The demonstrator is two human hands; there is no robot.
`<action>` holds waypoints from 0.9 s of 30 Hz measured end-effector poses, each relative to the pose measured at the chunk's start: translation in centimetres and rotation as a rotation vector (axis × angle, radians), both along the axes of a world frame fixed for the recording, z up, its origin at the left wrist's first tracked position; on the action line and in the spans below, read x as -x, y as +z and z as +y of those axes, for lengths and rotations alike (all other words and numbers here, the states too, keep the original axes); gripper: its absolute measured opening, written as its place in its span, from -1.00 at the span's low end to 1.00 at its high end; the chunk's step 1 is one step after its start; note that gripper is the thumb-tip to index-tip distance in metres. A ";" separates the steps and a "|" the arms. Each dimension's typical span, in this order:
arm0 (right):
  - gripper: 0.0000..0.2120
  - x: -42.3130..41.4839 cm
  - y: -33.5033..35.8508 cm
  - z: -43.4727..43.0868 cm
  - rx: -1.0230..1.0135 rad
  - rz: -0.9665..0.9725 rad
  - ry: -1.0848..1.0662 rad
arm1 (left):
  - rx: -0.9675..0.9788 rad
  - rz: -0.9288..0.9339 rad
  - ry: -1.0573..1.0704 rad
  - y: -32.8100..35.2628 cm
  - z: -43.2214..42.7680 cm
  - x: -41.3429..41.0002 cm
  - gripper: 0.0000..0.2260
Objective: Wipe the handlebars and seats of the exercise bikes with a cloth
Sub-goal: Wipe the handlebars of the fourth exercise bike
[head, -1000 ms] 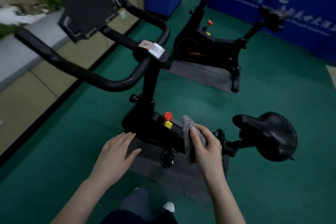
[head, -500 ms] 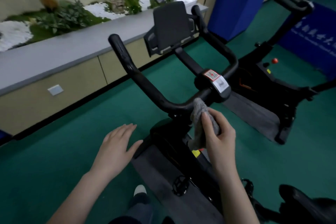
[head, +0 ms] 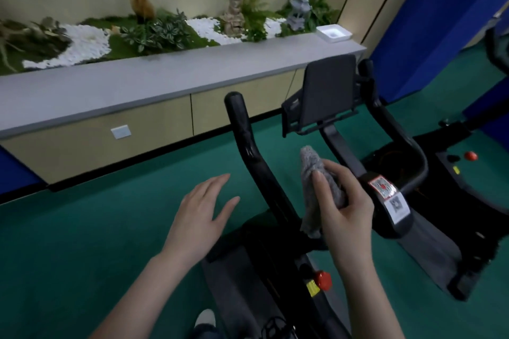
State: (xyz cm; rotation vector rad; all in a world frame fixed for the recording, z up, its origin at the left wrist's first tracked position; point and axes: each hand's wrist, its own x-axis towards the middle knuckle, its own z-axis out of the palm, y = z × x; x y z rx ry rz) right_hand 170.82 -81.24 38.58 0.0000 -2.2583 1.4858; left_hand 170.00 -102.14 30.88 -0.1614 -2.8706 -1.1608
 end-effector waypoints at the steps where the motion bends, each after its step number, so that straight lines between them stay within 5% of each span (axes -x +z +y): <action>1: -0.88 0.7 0.1 -0.4 -0.005 0.004 0.021 | -0.072 -0.001 0.025 0.3 0.2 0.5 -0.41; 6: -0.83 5.1 1.9 -3.5 -0.096 0.107 0.145 | -0.393 0.033 0.172 1.5 1.6 3.6 -0.49; 11: -0.77 11.6 4.7 -7.0 -0.430 0.221 0.252 | -0.659 0.021 0.271 2.7 3.0 6.4 -0.58; 18: -0.80 17.9 5.1 -10.2 -0.830 -0.037 0.514 | -1.042 -0.008 0.313 2.6 4.1 7.7 -0.69; 22: -0.75 18.9 4.3 -10.3 -0.438 -0.304 0.493 | -1.123 0.003 0.313 2.3 4.2 7.7 -0.65; 27: -0.69 16.8 1.2 -9.9 0.043 -0.328 0.195 | -1.155 -0.003 0.290 2.3 3.9 7.5 -0.65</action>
